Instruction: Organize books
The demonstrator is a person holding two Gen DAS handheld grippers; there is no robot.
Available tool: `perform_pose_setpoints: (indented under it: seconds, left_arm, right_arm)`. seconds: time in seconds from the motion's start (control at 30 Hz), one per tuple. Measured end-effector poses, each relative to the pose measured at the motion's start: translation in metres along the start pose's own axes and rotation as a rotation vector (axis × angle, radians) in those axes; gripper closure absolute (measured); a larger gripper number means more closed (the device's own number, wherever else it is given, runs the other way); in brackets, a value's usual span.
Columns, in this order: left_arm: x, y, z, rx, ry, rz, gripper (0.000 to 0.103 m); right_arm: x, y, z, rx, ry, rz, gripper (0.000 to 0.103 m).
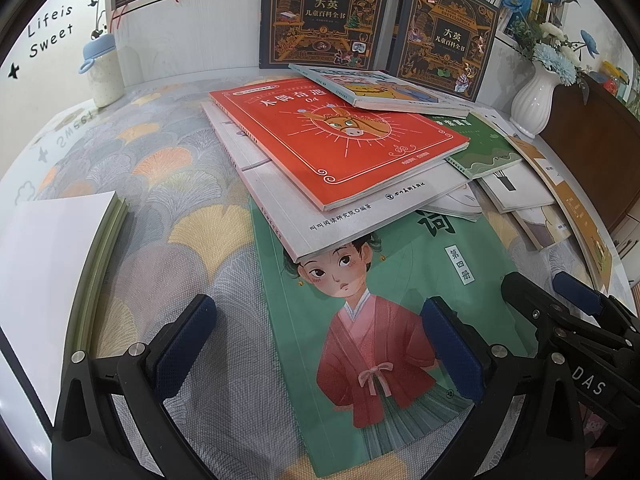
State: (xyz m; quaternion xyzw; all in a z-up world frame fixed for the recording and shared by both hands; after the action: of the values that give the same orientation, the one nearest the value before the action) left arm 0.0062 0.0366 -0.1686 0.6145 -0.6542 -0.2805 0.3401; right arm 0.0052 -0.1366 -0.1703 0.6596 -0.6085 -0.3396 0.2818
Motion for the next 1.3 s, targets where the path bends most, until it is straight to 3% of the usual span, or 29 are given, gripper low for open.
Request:
perform_pose_setpoints:
  seconds: [0.93, 1.3]
  left_arm:
    - [-0.0002, -0.0003, -0.0003, 0.0, 0.0, 0.002, 0.0]
    - [-0.0012, 0.0008, -0.0004, 0.002, 0.011, 0.008, 0.001]
  right_arm:
    - [-0.0004, 0.0001, 0.0011, 0.0, -0.001, 0.0, 0.02]
    - [0.0011, -0.0049, -0.0023, -0.01, 0.007, 0.007, 0.014]
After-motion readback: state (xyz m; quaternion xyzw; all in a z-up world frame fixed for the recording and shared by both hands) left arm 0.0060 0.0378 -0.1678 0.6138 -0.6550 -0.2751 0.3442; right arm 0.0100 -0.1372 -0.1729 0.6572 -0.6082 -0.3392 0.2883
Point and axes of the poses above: each gripper's, at about its wrist camera, not at the fingertips, and y roughly against the way its jaws point, x to its right, z to its underside, the point moved 9 cm from there along -y, roughly the way its jaws point
